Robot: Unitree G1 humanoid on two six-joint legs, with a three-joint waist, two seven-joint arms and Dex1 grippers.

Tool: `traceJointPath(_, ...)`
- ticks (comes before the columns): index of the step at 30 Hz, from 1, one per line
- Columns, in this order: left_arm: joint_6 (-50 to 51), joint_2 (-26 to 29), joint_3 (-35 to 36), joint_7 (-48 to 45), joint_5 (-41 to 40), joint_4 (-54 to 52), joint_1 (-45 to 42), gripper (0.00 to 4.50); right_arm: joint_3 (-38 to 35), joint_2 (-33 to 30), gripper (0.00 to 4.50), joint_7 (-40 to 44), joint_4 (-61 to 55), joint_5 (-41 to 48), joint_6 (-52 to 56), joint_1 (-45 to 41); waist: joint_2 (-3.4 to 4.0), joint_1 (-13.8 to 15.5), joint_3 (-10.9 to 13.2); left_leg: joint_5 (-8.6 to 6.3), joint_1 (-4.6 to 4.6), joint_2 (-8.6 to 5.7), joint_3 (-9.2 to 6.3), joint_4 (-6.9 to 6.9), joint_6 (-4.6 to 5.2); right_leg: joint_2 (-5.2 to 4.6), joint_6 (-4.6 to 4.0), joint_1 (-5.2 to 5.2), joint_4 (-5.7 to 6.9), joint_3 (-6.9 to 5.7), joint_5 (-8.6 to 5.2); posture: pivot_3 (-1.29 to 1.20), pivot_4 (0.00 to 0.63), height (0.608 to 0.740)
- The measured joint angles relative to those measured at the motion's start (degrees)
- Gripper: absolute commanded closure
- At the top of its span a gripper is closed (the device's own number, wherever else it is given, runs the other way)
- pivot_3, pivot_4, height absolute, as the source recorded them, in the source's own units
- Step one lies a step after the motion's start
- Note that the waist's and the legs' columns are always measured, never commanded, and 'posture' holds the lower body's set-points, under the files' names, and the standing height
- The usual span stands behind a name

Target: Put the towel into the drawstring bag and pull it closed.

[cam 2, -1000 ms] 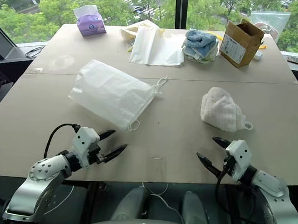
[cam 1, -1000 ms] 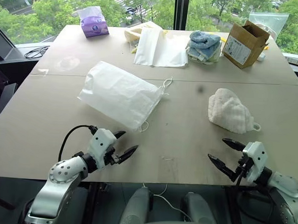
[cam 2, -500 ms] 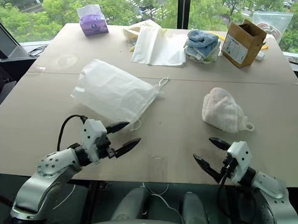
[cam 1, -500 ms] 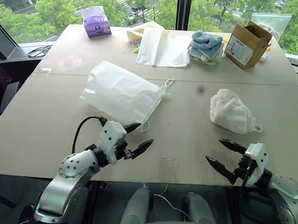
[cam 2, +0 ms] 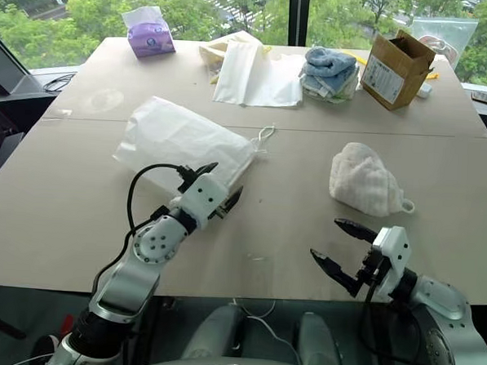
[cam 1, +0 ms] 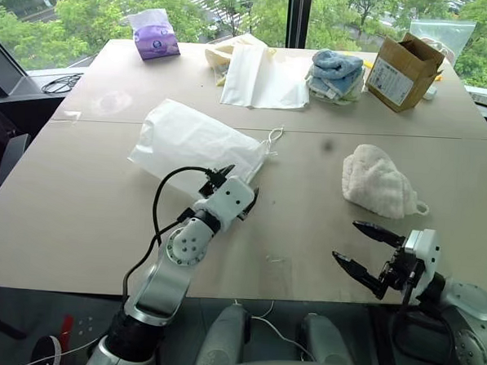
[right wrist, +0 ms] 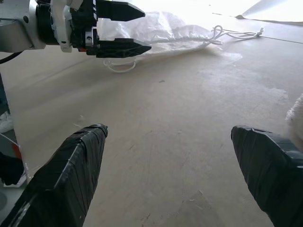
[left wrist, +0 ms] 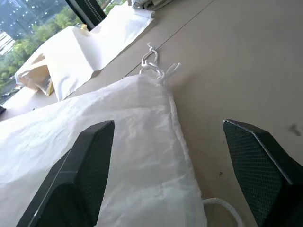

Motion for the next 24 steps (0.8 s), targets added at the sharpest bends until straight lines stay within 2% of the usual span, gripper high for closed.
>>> traceJointPath(5, 2.3, -0.6, -0.6, 3.1, 7.5, 0.1, 0.1, 0.73, 0.0, -0.3, 0.02, -0.1, 0.0, 0.0, 0.0, -0.2, 0.00, -0.1, 0.0, 0.00, 0.01, 0.00, 0.00, 0.00, 0.00, 0.01, 0.00, 0.00, 0.02, 0.00, 0.00, 0.00, 0.150, 0.740)
traceJointPath(12, 3.9, -0.6, -0.6, 4.8, 13.7, 1.9, -0.2, 0.73, 0.0, -0.3, 0.02, -0.4, 0.0, 0.0, 0.0, -0.7, 0.00, 0.0, 0.0, 0.00, 0.00, 0.00, 0.00, 0.00, 0.00, 0.00, 0.00, 0.00, 0.02, -0.01, 0.00, 0.00, 0.150, 0.740)
traceJointPath(24, 3.5, -0.6, -0.9, 1.1, 14.5, 2.9, 0.4, 0.73, 0.0, -0.3, 0.02, -1.3, 0.0, 0.0, 0.0, -1.2, 0.00, 0.0, 0.0, 0.00, 0.00, 0.00, 0.00, 0.00, 0.00, -0.02, 0.00, 0.00, 0.03, -0.01, 0.00, 0.00, 0.150, 0.740)
